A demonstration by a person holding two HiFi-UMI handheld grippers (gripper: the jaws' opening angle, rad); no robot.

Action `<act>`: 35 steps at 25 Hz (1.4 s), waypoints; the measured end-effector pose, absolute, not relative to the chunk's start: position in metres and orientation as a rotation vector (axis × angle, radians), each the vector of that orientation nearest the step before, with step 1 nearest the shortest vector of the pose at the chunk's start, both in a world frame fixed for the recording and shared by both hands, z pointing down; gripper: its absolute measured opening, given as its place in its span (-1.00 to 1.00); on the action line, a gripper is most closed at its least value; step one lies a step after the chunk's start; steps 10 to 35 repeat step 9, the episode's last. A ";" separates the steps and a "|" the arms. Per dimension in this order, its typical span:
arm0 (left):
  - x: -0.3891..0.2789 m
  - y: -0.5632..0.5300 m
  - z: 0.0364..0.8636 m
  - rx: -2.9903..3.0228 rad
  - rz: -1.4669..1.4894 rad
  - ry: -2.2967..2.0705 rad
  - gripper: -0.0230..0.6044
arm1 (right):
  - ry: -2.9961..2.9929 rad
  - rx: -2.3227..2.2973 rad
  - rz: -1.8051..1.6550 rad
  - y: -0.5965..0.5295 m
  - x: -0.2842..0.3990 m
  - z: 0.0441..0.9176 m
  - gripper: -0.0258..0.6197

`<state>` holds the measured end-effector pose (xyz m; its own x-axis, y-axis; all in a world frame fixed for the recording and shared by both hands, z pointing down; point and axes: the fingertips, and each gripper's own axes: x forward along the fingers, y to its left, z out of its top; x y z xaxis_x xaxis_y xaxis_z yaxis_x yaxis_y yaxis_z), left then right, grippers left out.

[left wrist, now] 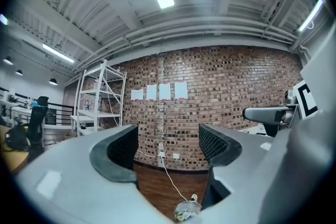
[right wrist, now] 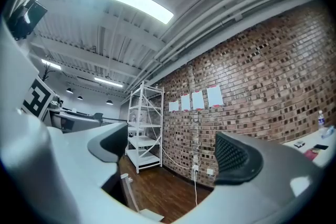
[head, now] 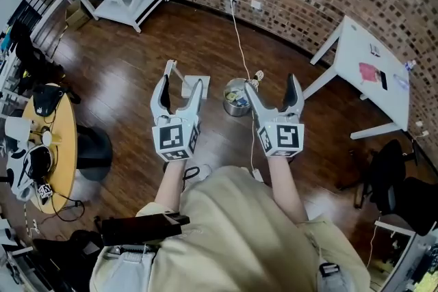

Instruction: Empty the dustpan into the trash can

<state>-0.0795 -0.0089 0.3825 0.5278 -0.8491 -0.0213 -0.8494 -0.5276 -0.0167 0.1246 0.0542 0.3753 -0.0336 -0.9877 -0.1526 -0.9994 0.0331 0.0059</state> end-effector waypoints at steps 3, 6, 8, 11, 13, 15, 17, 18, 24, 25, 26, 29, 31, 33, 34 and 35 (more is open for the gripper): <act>-0.088 -0.010 0.380 -2.716 0.033 1.521 0.14 | 2.180 -2.109 0.177 0.054 0.119 0.375 0.63; -0.093 -0.012 0.380 -2.714 0.041 1.527 0.14 | 2.184 -2.109 0.176 0.053 0.115 0.375 0.63; -0.094 -0.012 0.379 -2.721 0.044 1.526 0.14 | 2.186 -2.111 0.175 0.053 0.113 0.375 0.62; -0.095 -0.012 0.378 -2.724 0.046 1.524 0.14 | 2.187 -2.112 0.175 0.053 0.112 0.375 0.63; -0.095 -0.012 0.378 -2.724 0.046 1.524 0.14 | 2.187 -2.112 0.175 0.053 0.112 0.375 0.63; -0.095 -0.012 0.378 -2.724 0.046 1.524 0.14 | 2.187 -2.112 0.175 0.053 0.112 0.375 0.63; -0.095 -0.012 0.378 -2.724 0.046 1.524 0.14 | 2.187 -2.112 0.175 0.053 0.112 0.375 0.63; -0.095 -0.012 0.378 -2.724 0.046 1.524 0.14 | 2.187 -2.112 0.175 0.053 0.112 0.375 0.63; -0.095 -0.012 0.378 -2.724 0.046 1.524 0.14 | 2.187 -2.112 0.175 0.053 0.112 0.375 0.63; -0.095 -0.012 0.378 -2.724 0.046 1.524 0.14 | 2.187 -2.112 0.175 0.053 0.112 0.375 0.63; -0.095 -0.012 0.378 -2.724 0.046 1.524 0.14 | 2.187 -2.112 0.175 0.053 0.112 0.375 0.63; -0.095 -0.012 0.378 -2.724 0.046 1.524 0.14 | 2.187 -2.112 0.175 0.053 0.112 0.375 0.63; -0.095 -0.012 0.378 -2.724 0.046 1.524 0.14 | 2.187 -2.112 0.175 0.053 0.112 0.375 0.63; -0.095 -0.012 0.378 -2.724 0.046 1.524 0.14 | 2.187 -2.112 0.175 0.053 0.112 0.375 0.63; -0.095 -0.012 0.378 -2.724 0.046 1.524 0.14 | 2.187 -2.112 0.175 0.053 0.112 0.375 0.63; -0.095 -0.012 0.378 -2.724 0.046 1.524 0.14 | 2.187 -2.112 0.175 0.053 0.112 0.375 0.63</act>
